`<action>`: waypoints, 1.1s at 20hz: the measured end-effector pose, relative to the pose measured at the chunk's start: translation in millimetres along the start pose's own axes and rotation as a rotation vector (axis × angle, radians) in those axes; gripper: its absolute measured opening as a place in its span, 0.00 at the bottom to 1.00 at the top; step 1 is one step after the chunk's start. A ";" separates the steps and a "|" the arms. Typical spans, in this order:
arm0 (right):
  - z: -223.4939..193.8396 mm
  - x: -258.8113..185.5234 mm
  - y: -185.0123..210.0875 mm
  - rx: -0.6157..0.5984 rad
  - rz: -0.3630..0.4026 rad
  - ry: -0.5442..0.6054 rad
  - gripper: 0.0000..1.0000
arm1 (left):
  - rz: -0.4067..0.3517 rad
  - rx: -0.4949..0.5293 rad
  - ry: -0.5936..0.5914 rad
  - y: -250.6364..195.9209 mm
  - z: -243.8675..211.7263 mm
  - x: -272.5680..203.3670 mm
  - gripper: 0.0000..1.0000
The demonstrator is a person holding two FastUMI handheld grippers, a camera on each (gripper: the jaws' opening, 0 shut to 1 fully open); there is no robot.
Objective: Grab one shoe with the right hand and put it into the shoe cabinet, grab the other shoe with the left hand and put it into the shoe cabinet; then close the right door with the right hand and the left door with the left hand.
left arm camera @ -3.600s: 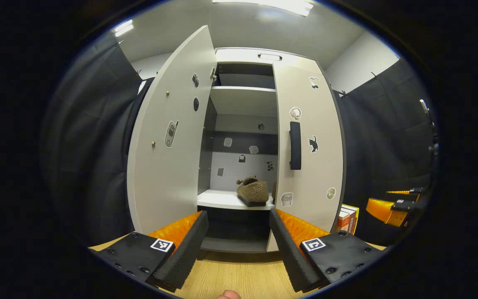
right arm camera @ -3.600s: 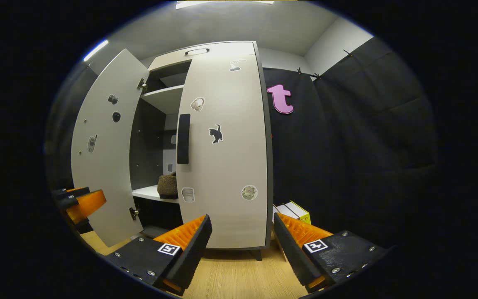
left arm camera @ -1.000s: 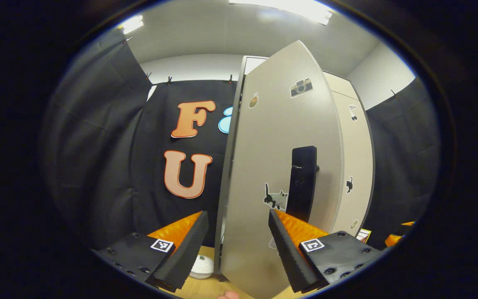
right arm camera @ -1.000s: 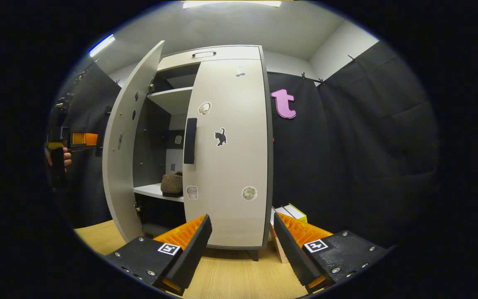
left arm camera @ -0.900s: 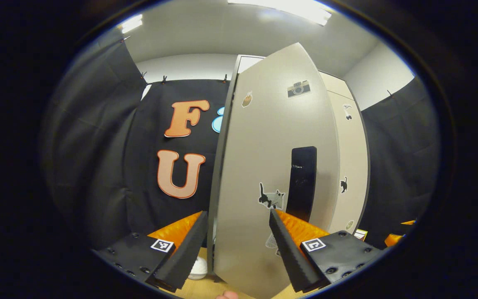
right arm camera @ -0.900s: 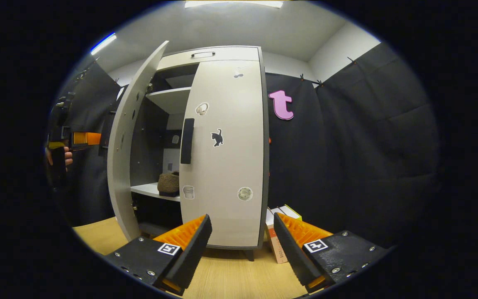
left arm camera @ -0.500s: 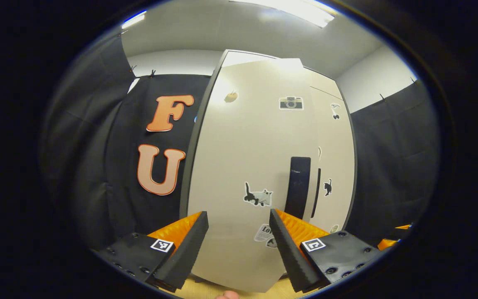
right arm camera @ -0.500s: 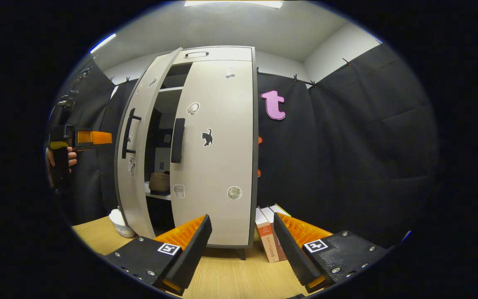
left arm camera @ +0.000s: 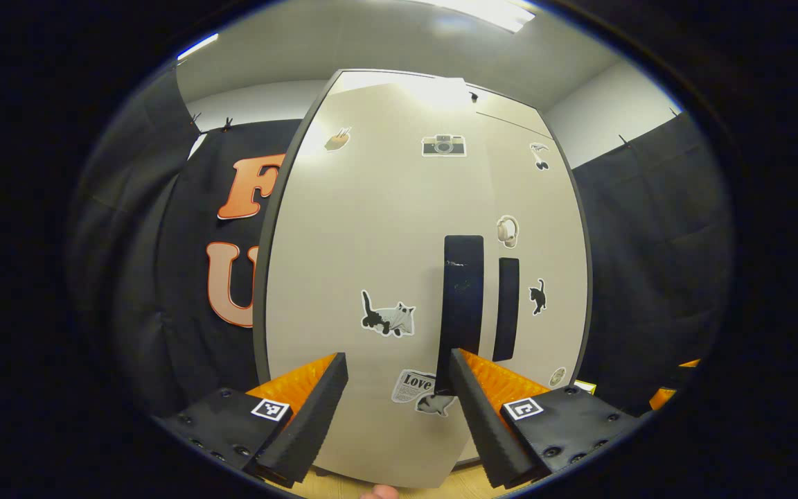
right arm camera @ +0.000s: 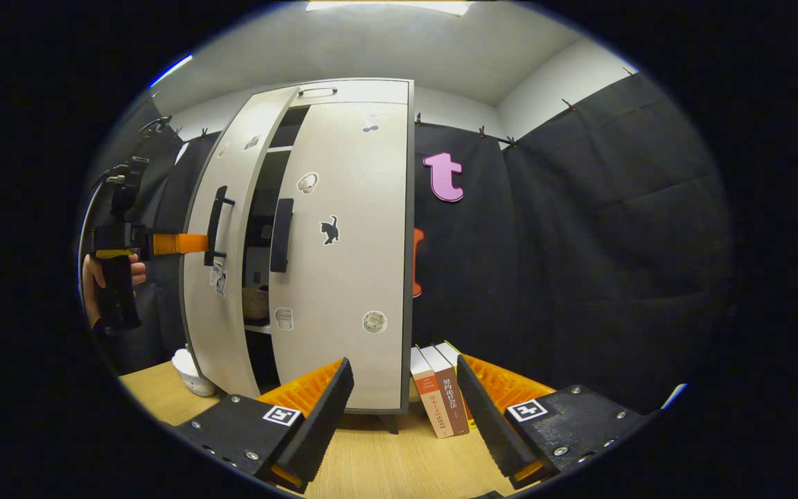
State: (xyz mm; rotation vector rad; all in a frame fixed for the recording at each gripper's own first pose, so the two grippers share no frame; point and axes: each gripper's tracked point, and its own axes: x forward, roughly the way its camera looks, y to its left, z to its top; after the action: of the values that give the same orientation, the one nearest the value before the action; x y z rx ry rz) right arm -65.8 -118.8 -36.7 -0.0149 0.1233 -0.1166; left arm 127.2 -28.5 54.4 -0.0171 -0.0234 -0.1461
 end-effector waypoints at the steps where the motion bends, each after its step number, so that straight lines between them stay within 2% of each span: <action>1: -0.7 0.2 -1.4 0.001 -0.005 0.001 0.93 | 0.001 -0.003 0.002 -1.1 -1.9 3.9 0.96; 4: -1.7 -0.5 -6.1 0.001 -0.014 0.003 0.93 | 0.001 -0.030 0.018 -4.2 -8.0 18.8 0.94; 6: -1.7 -1.0 -10.1 0.001 -0.021 0.002 0.93 | -0.002 -0.043 0.033 -5.4 -9.9 29.2 0.96; 7: -2.0 -0.7 -11.6 0.005 -0.026 0.002 0.93 | -0.003 -0.040 0.030 -5.7 -9.0 32.3 0.99; 8: -2.3 -1.0 -12.7 0.009 -0.028 0.002 0.93 | -0.001 -0.033 0.029 -6.9 -10.4 38.7 0.96; 13: -5.9 -0.6 -19.4 0.018 -0.043 0.008 0.93 | 0.018 0.003 0.022 -13.3 -15.5 60.4 0.96; 22: -10.9 -0.7 -24.3 0.019 -0.043 0.018 0.93 | 0.031 0.022 0.021 -12.1 -15.6 67.5 0.96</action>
State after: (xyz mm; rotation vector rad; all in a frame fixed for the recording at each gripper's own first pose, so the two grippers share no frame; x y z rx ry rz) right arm -70.7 -142.9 -46.8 0.0027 0.1403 -0.1604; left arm 192.5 -50.6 40.6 0.0056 -0.0036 -0.1149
